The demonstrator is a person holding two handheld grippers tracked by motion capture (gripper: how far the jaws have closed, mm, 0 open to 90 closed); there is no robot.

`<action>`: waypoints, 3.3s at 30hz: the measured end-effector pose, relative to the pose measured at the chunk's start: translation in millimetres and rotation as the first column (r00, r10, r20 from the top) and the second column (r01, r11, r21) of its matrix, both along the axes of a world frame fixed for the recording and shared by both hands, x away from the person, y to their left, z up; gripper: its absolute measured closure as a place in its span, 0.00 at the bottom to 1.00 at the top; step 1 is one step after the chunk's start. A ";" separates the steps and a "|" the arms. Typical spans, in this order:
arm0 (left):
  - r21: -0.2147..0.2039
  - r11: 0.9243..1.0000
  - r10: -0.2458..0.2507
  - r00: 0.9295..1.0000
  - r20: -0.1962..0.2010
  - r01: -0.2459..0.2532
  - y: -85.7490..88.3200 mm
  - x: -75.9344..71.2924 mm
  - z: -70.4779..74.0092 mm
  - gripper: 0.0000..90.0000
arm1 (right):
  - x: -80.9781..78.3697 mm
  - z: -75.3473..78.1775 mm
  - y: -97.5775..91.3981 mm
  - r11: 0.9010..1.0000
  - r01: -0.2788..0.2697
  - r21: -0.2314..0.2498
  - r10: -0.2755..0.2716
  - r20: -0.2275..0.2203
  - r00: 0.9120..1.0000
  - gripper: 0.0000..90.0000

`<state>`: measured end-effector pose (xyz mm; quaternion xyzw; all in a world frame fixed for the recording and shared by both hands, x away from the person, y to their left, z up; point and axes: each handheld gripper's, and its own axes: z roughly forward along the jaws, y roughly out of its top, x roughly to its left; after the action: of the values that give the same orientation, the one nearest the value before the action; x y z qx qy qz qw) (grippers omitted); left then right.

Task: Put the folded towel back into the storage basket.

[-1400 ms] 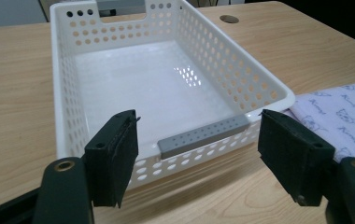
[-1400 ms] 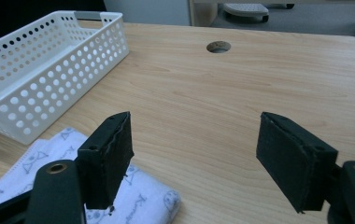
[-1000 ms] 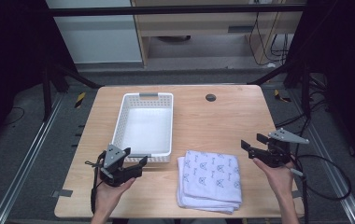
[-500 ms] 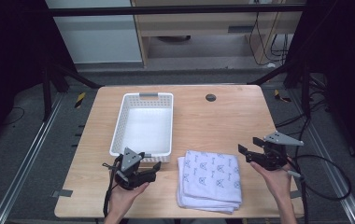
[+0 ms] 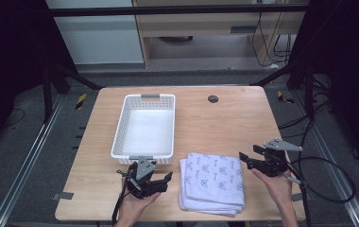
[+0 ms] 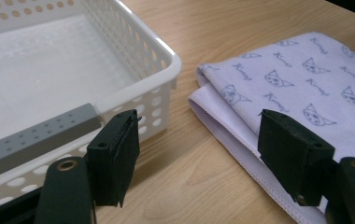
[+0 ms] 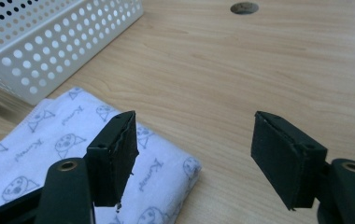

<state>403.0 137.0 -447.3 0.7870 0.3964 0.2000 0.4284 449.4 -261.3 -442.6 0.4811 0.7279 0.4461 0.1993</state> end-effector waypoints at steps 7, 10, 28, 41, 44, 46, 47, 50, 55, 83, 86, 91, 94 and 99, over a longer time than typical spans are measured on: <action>0.016 0.999 -0.030 0.999 -0.025 0.031 -12.3 -3.9 -9.1 0.32 | 1.9 -9.2 6.8 0.999 -0.022 -0.029 0.021 -0.036 0.999 0.36; 0.023 0.999 -0.045 0.998 -0.036 0.046 -17.1 -5.3 -12.7 0.32 | 2.1 -12.4 9.9 0.999 -0.033 -0.042 0.031 -0.051 0.998 0.36; 0.041 0.993 -0.108 0.991 -0.084 0.112 -48.3 -6.8 -25.9 0.31 | 4.5 -26.5 22.7 0.994 -0.075 -0.084 0.066 -0.107 0.992 0.38; 0.069 0.990 -0.116 0.984 -0.133 0.126 -61.2 -3.9 -43.1 0.28 | 8.0 -38.6 31.5 0.988 -0.096 -0.119 0.078 -0.151 0.986 0.39; 0.072 0.989 -0.116 0.984 -0.136 0.127 -63.8 -4.4 -46.2 0.28 | 8.9 -40.5 32.4 0.986 -0.100 -0.131 0.078 -0.163 0.984 0.39; 0.076 0.989 -0.118 0.983 -0.142 0.129 -64.6 -4.3 -47.4 0.28 | 9.3 -42.3 33.4 0.985 -0.103 -0.136 0.078 -0.174 0.982 0.40; 0.074 0.989 -0.116 0.983 -0.144 0.127 -65.1 -4.4 -48.1 0.28 | 9.3 -43.1 34.0 0.985 -0.104 -0.139 0.079 -0.178 0.981 0.40; 0.073 0.989 -0.116 0.982 -0.150 0.128 -66.5 -4.3 -50.0 0.28 | 10.0 -45.0 34.9 0.984 -0.104 -0.145 0.078 -0.177 0.981 0.40; 0.060 0.990 -0.112 0.978 -0.173 0.124 -66.3 -2.3 -51.3 0.28 | 10.7 -47.5 36.4 0.982 -0.105 -0.156 0.076 -0.180 0.981 0.40; 0.018 0.983 -0.173 0.965 -0.196 0.180 -68.2 0.1 -53.6 0.45 | 11.9 -53.3 33.8 0.997 -0.074 -0.035 0.062 -0.262 0.963 0.58; 0.002 0.983 -0.182 0.962 -0.205 0.186 -68.8 -0.5 -53.3 0.52 | 11.8 -52.5 35.0 0.996 -0.081 -0.031 0.070 -0.263 0.962 0.65; -0.016 0.980 -0.197 0.953 -0.228 0.199 -69.0 0.2 -52.6 0.61 | 11.2 -51.5 37.3 0.996 -0.084 -0.027 0.074 -0.264 0.962 0.72; -0.025 0.979 -0.201 0.951 -0.236 0.201 -69.4 0.0 -52.2 0.66 | 11.1 -50.8 38.6 0.996 -0.085 -0.027 0.075 -0.264 0.962 0.73; -0.018 0.979 -0.203 0.953 -0.225 0.204 -71.0 -2.3 -51.3 0.73 | 11.0 -50.1 40.2 0.996 -0.087 -0.037 0.075 -0.257 0.964 0.75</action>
<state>400.7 66.0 -498.6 0.8424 0.3589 0.0654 0.3967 460.4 -221.1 -492.7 0.4996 0.7769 0.3708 0.0970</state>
